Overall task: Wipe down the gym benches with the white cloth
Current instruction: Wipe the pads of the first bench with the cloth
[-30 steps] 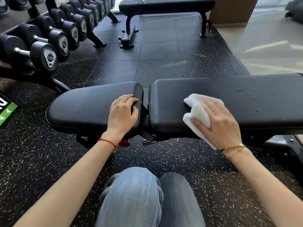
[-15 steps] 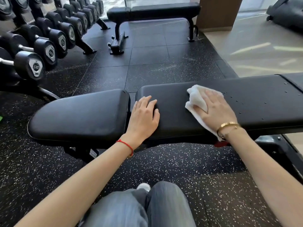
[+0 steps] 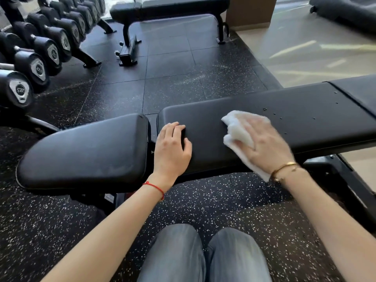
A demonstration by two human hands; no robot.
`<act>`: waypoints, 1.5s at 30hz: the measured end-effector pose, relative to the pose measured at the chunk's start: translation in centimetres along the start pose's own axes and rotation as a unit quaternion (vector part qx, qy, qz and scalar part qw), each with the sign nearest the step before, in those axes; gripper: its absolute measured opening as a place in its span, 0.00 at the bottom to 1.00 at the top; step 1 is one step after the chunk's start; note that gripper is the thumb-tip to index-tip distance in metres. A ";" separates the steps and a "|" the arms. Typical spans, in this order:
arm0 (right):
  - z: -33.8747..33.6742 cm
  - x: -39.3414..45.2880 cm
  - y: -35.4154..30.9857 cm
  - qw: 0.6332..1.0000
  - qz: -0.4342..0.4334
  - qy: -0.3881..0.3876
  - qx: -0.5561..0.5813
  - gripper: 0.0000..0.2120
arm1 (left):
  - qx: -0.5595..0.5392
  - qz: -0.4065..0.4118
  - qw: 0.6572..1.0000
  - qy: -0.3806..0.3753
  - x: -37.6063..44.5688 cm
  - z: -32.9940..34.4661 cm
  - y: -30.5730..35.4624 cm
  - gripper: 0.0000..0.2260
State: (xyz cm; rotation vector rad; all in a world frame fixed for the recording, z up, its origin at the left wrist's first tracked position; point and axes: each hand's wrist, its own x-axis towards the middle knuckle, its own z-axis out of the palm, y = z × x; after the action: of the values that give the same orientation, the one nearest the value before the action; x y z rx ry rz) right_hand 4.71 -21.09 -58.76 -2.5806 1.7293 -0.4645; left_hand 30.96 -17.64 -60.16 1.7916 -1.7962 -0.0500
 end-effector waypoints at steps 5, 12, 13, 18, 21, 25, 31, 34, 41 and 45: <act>-2.1 4.7 0.8 0.992 0.123 -0.025 -0.002 0.32 | 0.008 -0.004 1.000 0.005 0.0 0.2 0.4 0.21; 2.1 6.2 -2.3 0.998 0.015 -0.059 -0.026 0.35 | -0.004 -0.004 1.000 0.014 0.0 0.3 0.1 0.18; 1.7 5.1 -2.5 0.998 -0.003 -0.056 -0.011 0.34 | -0.002 -0.002 1.000 0.010 0.0 0.2 0.1 0.18; 0.1 0.1 0.7 1.000 -0.014 -0.026 0.004 0.33 | 0.007 0.000 1.000 0.010 -0.1 0.1 0.2 0.20; -1.0 1.2 4.1 0.999 0.035 -0.018 0.026 0.36 | 0.019 -0.004 1.000 0.011 0.0 0.3 0.4 0.21; -0.8 7.4 3.9 1.000 -0.003 -0.003 -0.021 0.32 | 0.035 -0.012 0.999 0.000 0.0 0.3 0.9 0.20; 1.9 5.2 1.5 0.981 -0.164 -0.096 -0.031 0.35 | 0.027 -0.099 0.993 -0.059 0.1 0.2 3.0 0.21; -0.8 0.6 5.6 0.981 -0.183 -0.064 0.023 0.35 | 0.060 -0.105 0.992 -0.037 -0.3 0.6 4.0 0.24; -2.1 -0.5 8.4 0.970 -0.243 -0.010 -0.015 0.38 | 0.072 -0.110 0.991 0.003 -0.5 1.1 4.0 0.24; 0.9 -0.9 3.1 0.957 -0.286 0.012 -0.050 0.38 | 0.081 -0.107 0.991 0.000 -0.4 1.2 3.7 0.27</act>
State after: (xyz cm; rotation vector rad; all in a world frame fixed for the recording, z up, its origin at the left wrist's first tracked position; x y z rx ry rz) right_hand 1.79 -21.70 -60.34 -3.1400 0.9976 -0.4143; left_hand 27.12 -17.39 -59.76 2.0946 -1.6401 0.0121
